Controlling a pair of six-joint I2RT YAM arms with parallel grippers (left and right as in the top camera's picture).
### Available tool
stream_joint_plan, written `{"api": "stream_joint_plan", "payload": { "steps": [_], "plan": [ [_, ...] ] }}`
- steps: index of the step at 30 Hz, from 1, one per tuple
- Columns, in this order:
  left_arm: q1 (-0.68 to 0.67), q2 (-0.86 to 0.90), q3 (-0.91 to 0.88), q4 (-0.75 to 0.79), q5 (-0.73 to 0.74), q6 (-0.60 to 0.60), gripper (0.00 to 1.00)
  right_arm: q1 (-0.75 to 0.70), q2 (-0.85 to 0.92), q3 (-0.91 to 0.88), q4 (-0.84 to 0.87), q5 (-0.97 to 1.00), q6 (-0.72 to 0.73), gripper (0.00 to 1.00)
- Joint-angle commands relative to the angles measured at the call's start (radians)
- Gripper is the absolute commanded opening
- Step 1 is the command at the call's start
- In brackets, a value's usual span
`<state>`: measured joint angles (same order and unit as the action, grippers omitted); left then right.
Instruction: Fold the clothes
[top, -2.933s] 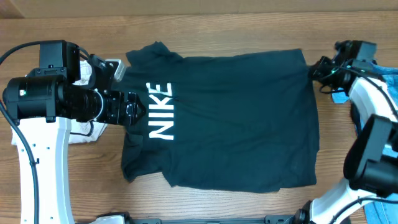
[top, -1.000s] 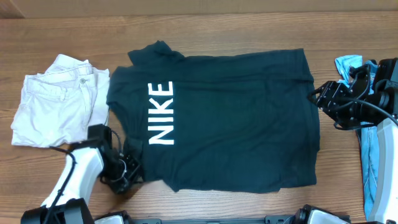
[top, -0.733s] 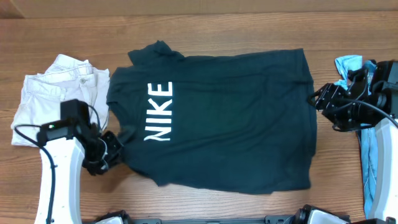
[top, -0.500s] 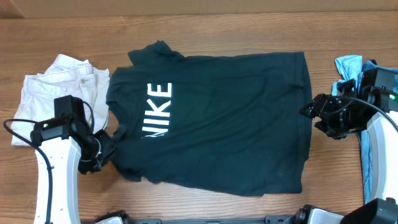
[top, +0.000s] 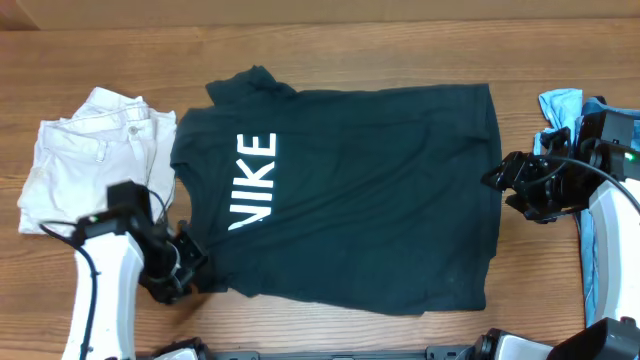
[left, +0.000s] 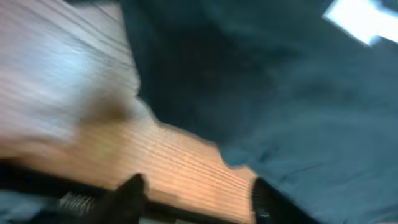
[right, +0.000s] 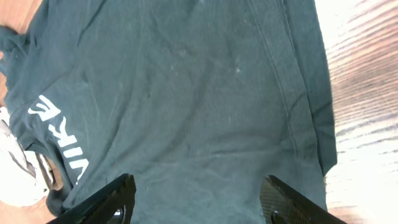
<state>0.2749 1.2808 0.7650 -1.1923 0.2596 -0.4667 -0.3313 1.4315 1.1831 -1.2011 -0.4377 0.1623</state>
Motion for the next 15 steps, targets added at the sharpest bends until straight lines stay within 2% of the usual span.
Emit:
{"api": "stream_joint_plan", "payload": {
  "steps": [1, 5, 9, 11, 15],
  "plan": [
    [-0.006, 0.002, -0.161, 0.105, 0.084, -0.058, 0.52, 0.003, -0.006, 0.000, 0.003, 0.003, -0.007, 0.69],
    [-0.006, 0.002, -0.221, 0.195, 0.069, -0.065, 0.61, 0.003, -0.006, 0.000, 0.010, 0.003, -0.007, 0.68],
    [-0.006, 0.002, -0.223, 0.235, -0.003, -0.093, 0.62, 0.003, -0.006, 0.000, 0.014, 0.002, -0.007, 0.68],
    [-0.006, 0.002, -0.223, 0.241, -0.054, -0.111, 0.58, 0.003, -0.006, 0.000, 0.014, 0.002, -0.007, 0.68],
    [-0.006, 0.002, -0.223, 0.245, -0.122, -0.144, 0.42, 0.003, -0.006, 0.000, 0.014, 0.002, -0.007, 0.69]
  ]
}}
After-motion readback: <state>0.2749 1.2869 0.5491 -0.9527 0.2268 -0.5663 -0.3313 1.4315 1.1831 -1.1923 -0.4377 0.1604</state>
